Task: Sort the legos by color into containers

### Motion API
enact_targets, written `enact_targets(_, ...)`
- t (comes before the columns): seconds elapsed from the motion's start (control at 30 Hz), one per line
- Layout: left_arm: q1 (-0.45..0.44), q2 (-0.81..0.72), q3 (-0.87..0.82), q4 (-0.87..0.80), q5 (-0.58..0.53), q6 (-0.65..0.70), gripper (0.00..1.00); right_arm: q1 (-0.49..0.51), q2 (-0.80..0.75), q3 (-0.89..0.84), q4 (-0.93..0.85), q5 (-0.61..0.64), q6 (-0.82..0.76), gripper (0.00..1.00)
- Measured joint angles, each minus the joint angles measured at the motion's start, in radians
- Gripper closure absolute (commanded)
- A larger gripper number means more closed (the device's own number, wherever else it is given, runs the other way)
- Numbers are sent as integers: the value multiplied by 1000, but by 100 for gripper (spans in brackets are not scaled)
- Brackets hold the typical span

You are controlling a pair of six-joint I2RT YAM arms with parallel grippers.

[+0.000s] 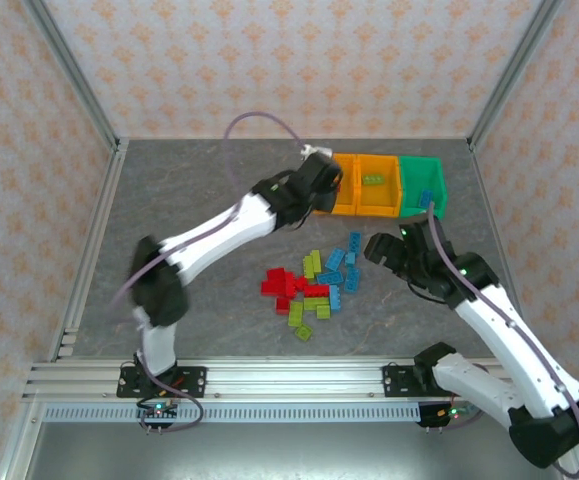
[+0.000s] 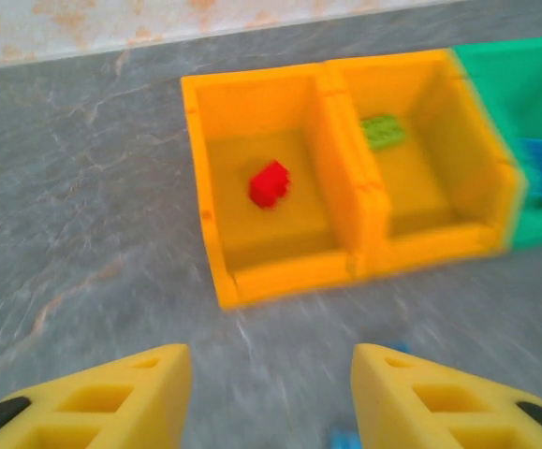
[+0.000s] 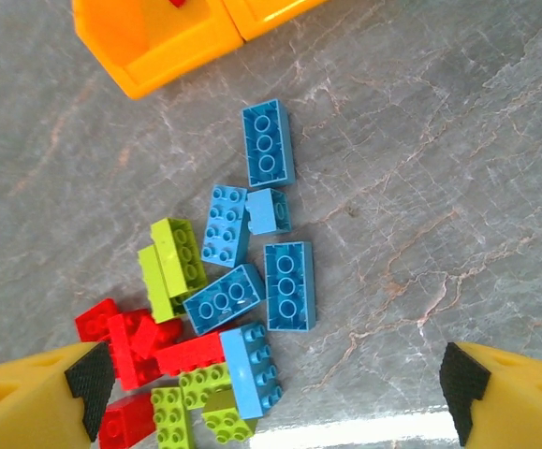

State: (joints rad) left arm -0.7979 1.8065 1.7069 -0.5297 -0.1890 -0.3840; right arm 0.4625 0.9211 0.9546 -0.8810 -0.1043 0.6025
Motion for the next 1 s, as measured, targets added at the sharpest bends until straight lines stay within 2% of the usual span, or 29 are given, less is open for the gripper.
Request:
enact_targets(0.1, -88, -313, -218, 71, 10, -7, 54, 0, 124, 24, 41, -4, -23, 7)
enact_targets(0.2, -138, -562, -397, 104, 5, -7, 54, 0, 255, 55, 79, -8, -50, 7)
enact_targets(0.37, -160, -819, -613, 30, 20, -5, 52, 0, 425, 95, 163, -14, -77, 7)
enact_targets(0.53, -160, -945, -740, -90, 50, 10, 45, 0, 607, 194, 203, -6, -103, 9)
enact_targets(0.67, -160, -1009, -805, -146, 63, 19, 24, 0, 723, 216, 267, 13, -102, 9)
enact_targets(0.77, -160, -1035, -834, -158, 57, 24, 17, 0, 812, 238, 277, 45, -101, 12)
enact_targets(0.83, -160, -1040, -840, -164, 52, 28, 15, 0, 874, 264, 278, 67, -102, 18)
enact_targets(1.0, -160, -1038, -841, -171, 27, 43, 13, -1, 946, 276, 292, 109, -100, 43)
